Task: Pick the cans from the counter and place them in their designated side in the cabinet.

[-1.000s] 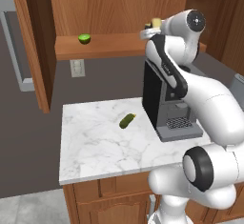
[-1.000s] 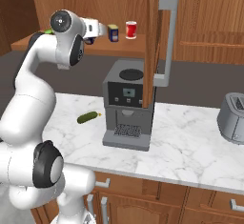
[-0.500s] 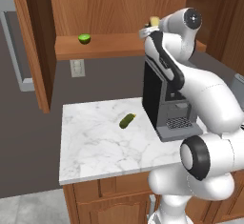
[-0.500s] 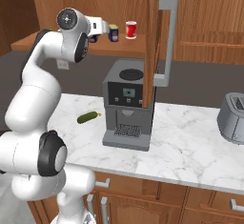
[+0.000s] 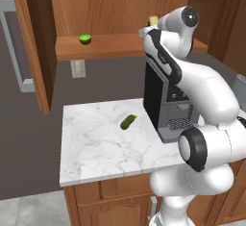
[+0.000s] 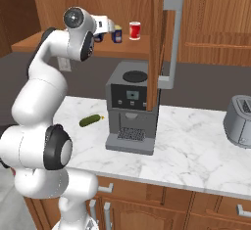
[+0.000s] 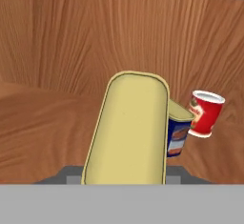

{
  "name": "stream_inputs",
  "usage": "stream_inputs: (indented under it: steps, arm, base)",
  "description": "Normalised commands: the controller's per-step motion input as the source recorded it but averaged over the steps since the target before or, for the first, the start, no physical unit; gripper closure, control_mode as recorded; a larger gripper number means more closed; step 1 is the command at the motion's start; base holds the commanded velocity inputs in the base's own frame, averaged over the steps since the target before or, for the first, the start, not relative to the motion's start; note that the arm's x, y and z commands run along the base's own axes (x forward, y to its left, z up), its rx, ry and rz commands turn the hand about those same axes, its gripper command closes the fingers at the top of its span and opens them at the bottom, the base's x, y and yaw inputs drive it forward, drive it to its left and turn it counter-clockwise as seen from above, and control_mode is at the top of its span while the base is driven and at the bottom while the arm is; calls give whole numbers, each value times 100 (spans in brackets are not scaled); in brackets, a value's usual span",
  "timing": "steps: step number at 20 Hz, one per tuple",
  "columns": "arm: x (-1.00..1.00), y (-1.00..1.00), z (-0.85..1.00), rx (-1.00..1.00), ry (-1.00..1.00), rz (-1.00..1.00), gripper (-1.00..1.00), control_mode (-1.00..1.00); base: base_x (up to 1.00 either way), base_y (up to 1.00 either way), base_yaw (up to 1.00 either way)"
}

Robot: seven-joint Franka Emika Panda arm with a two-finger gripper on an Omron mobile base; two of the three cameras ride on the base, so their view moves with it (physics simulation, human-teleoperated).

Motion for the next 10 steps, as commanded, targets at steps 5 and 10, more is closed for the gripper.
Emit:
stream_inputs:
  steps: [5,10]
  arm:
    - [15,0,0,-2,6,0,100,-100]
    - [15,0,0,-1,8,0,100,-100]
  base:
    - [0,0,0]
    - [0,0,0]
